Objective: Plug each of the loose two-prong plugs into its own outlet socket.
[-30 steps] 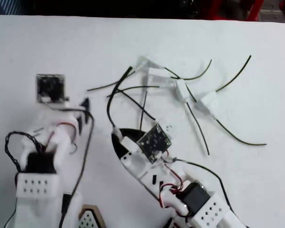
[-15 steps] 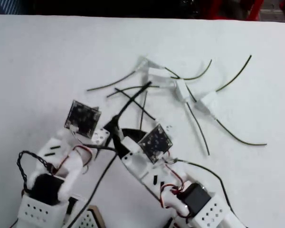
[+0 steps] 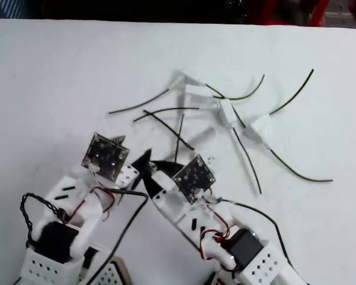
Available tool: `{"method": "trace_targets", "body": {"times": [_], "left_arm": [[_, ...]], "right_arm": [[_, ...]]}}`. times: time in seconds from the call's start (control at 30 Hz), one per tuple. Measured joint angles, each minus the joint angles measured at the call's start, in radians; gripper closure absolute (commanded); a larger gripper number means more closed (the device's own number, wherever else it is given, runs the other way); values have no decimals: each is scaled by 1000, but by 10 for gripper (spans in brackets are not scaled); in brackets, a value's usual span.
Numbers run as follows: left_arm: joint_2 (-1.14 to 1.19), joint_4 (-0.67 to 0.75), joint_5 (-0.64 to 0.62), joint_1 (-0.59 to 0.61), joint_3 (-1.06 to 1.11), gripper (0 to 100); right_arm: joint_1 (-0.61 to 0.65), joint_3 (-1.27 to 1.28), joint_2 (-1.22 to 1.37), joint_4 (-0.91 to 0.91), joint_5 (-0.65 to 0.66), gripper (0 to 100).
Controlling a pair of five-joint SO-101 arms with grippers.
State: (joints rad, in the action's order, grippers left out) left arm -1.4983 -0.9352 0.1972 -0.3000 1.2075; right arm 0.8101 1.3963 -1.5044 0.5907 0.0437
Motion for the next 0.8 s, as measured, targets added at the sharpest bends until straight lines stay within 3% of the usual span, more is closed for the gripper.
{"method": "trace_targets", "body": {"times": [0.37,0.63,0.8], "left_arm": [[3,0,-2,0,0,774],[9,-2,-66,181,2,771],[9,-2,-78,213,28,771]], "right_arm": [[-8,0,0,34,0,982],[-270,0,-2,34,11,982],[-364,0,2,34,74,982]]}}
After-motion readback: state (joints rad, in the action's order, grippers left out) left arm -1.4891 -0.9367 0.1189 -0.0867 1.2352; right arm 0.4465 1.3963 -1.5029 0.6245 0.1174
